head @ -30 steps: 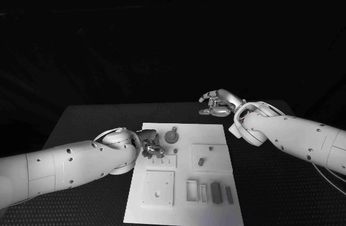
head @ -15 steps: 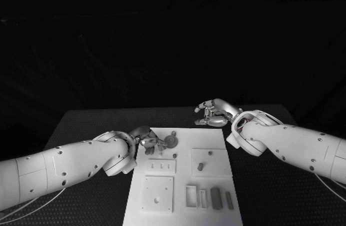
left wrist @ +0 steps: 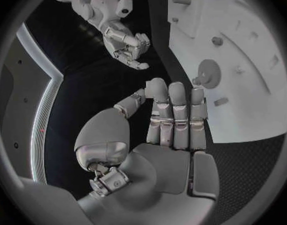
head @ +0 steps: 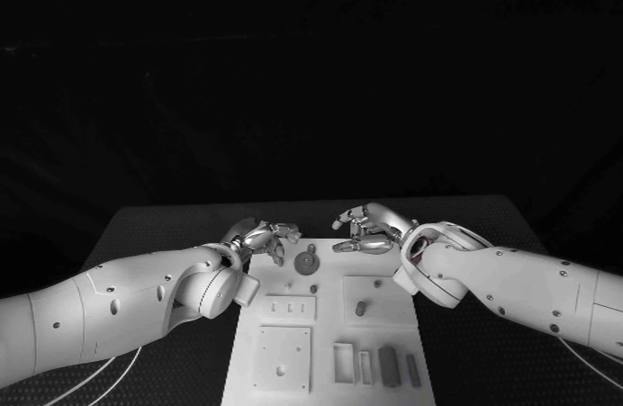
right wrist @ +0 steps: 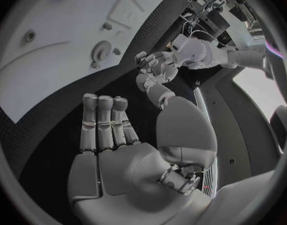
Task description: Assemble the parts on the task board
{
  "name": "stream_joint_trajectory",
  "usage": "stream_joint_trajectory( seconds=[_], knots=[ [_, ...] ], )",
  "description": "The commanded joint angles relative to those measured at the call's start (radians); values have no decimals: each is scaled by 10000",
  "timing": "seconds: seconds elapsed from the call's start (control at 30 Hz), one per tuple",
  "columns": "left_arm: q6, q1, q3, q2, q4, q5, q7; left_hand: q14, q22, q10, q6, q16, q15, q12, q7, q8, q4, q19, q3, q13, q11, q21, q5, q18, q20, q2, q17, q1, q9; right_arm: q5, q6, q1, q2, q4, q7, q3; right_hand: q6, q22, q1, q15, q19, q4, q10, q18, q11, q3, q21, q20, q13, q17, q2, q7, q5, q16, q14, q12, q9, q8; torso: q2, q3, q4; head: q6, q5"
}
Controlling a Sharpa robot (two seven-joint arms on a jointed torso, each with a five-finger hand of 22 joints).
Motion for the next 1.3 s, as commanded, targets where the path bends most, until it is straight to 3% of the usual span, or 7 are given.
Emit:
stream_joint_trajectory(
  seconds=[0.03, 0.33, 0.6, 0.93, 1.13, 1.3],
  knots=[
    [-110, 0, 4, 57, 31, 937, 798, -51, -26, -77, -94, -83, 46, -87, 20, -40, 15, -63, -64, -36, 12, -69, -14, -115, -929, 104, -35, 240, 18, 398, -473, -43, 168, 104, -182, -1, 547, 13, -116, 7, -63, -8, -1540, 208, 421, -87, -43, 9, -19, -20, 4, 495, -160, 45, -49, 65, -19, 34, 0, -3, 1, 92, -11],
    [22, -2, 4, 101, 63, 937, 923, -48, -38, -66, -104, -119, 64, -139, 25, -50, 13, -73, -68, -65, 16, -99, -12, -112, -911, 134, -61, 296, 23, 681, -744, -75, 611, 217, -204, 1, 526, 26, -232, 5, -54, -15, -1563, 208, 421, -259, -57, -1, -73, -45, 13, 497, -424, 86, -59, 124, -46, 39, 11, -15, 24, 179, -48],
    [205, -2, 4, 141, 138, 910, 928, -43, -42, -56, -107, -129, 71, -156, 25, -53, 2, -79, -75, -74, 15, -110, -11, -111, -903, 142, -70, 320, 24, 677, -1122, -76, 789, 108, -195, 3, 532, 30, -270, 4, -47, -8, -1564, 208, 420, -307, -59, -5, -87, -52, 30, 495, -467, 103, -58, 148, -51, 47, 21, -23, 34, 159, -70],
    [330, -2, -1, 173, 251, 813, 887, -37, -45, -43, -111, -144, 81, -179, 26, -59, -21, -99, -88, -86, 16, -129, -10, -114, -888, 146, -82, 356, 27, 643, -1303, -76, 1029, -36, -67, 8, 651, 45, -198, -35, 43, -44, -1493, 208, 377, -312, -26, -51, -127, -68, 151, 450, -531, 180, 14, 240, -45, 124, 25, -4, 30, 135, -52],
    [378, -2, -2, 177, 262, 791, 876, -33, -45, -37, -110, -148, 85, -185, 25, -60, -27, -110, -93, -90, 15, -138, -8, -117, -882, 146, -86, 368, 29, 460, -1395, -75, 1098, -72, -48, 10, 1056, 58, 79, -152, 204, -104, -1356, 208, 248, -22, 7, -131, -243, -126, 215, 309, -1145, 273, 136, 359, -24, 337, 18, 4, 18, 114, -42],
    [418, -2, -2, 191, 271, 776, 857, -29, -46, -32, -108, -150, 87, -189, 25, -60, -29, -114, -97, -92, 15, -142, -7, -118, -879, 148, -88, 374, 30, 404, -1453, -75, 1131, -95, -22, 11, 1572, 97, 214, -292, 326, -112, -1238, 208, 74, 160, 76, -185, -308, -142, 233, 101, -1259, 356, 227, 446, 147, 653, 18, 10, 9, 103, -59]
  ],
)
